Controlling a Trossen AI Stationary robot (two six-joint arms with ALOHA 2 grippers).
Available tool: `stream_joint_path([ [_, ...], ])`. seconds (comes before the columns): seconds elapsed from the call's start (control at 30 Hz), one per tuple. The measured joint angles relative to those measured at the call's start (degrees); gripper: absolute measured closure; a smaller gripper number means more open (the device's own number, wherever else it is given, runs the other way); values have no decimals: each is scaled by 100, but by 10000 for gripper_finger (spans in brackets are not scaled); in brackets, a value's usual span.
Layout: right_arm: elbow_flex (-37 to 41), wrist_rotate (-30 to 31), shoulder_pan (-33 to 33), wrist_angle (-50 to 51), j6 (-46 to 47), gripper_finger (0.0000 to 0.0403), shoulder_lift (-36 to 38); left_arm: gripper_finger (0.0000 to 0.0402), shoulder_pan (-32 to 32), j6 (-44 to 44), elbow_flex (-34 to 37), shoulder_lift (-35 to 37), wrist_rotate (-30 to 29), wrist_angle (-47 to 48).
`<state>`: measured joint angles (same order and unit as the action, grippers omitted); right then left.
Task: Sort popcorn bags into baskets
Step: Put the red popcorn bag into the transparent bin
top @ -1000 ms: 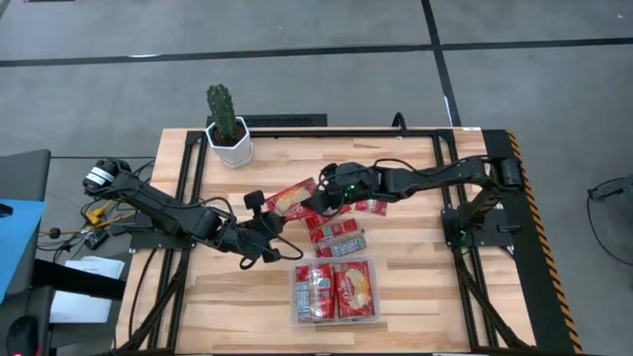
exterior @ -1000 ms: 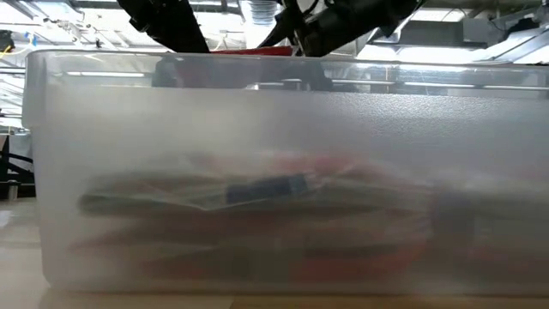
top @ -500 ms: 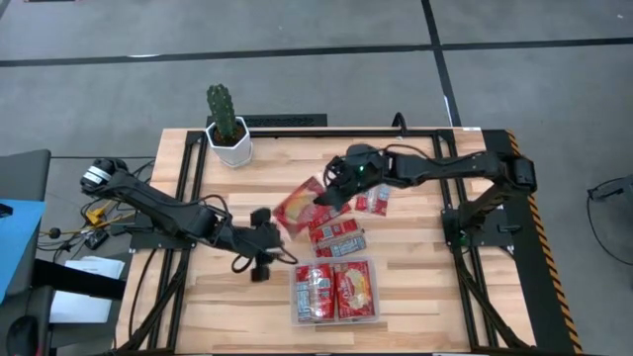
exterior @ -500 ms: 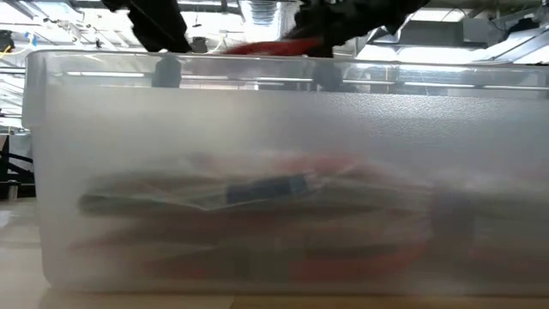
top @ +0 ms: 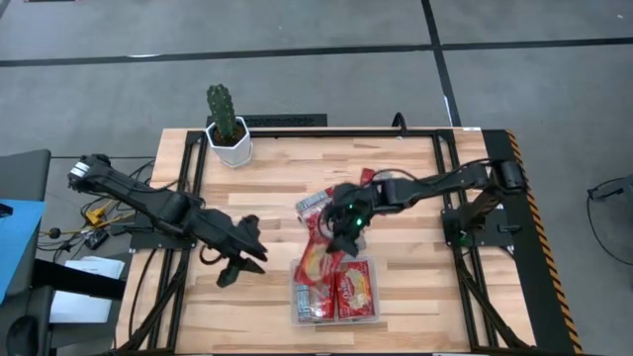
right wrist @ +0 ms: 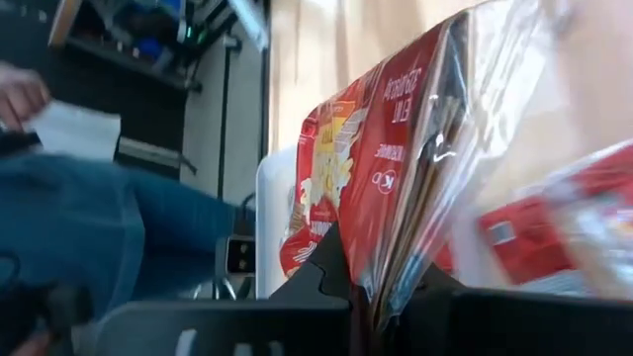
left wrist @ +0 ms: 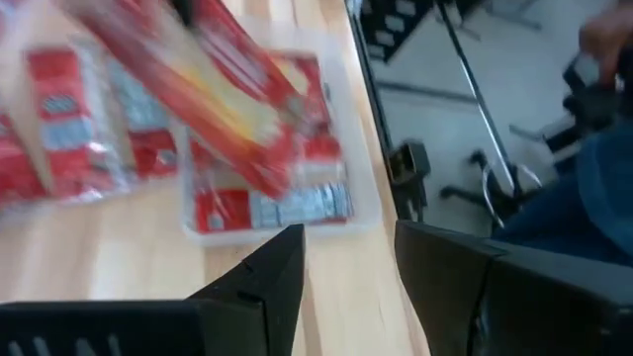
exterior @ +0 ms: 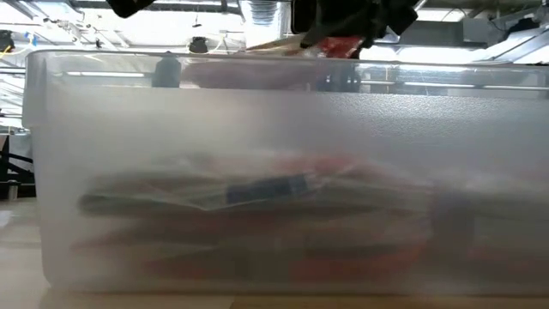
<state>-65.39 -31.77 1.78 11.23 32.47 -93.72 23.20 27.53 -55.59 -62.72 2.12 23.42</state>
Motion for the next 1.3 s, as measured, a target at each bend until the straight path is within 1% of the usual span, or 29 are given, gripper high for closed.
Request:
stream_joint_path([
  [0.13, -5, 1, 274, -214, -17, 384, -215, 255, -11, -73, 0, 320, -407, 39],
  [0.27, -107, 14, 435, -234, -18, 382, -544, 255, -9, -163, 0, 506, -544, 27],
  [0.37, -413, -2, 549, -138, -214, 382, -856, 255, -9, -177, 1, 563, -547, 53],
  [0.6, -1378, -37, 719, 878, -910, 378, -1525, 255, -9, -181, 9, 577, -556, 185],
  [0.7, -1749, 2, 721, 1265, -1262, 366, -1730, 255, -9, -182, 9, 577, -556, 256],
  [0.8, -1998, -5, 721, 1433, -1538, 338, -1903, 255, -9, -226, 9, 577, -567, 322],
  [0.87, -2149, -33, 726, 1559, -1725, 311, -1972, 255, -9, -236, 9, 577, -585, 339],
  [1.13, -2251, 76, 735, 1646, -1766, 174, -2002, 255, -7, -373, 9, 575, -835, 629],
  [1.2, -2249, 152, 701, 1702, -1726, 154, -1972, 255, -7, -465, 9, 575, -957, 667],
  [1.3, -2271, 215, 636, 1725, -1665, 145, -1940, 255, -9, -587, 9, 575, -1181, 756],
])
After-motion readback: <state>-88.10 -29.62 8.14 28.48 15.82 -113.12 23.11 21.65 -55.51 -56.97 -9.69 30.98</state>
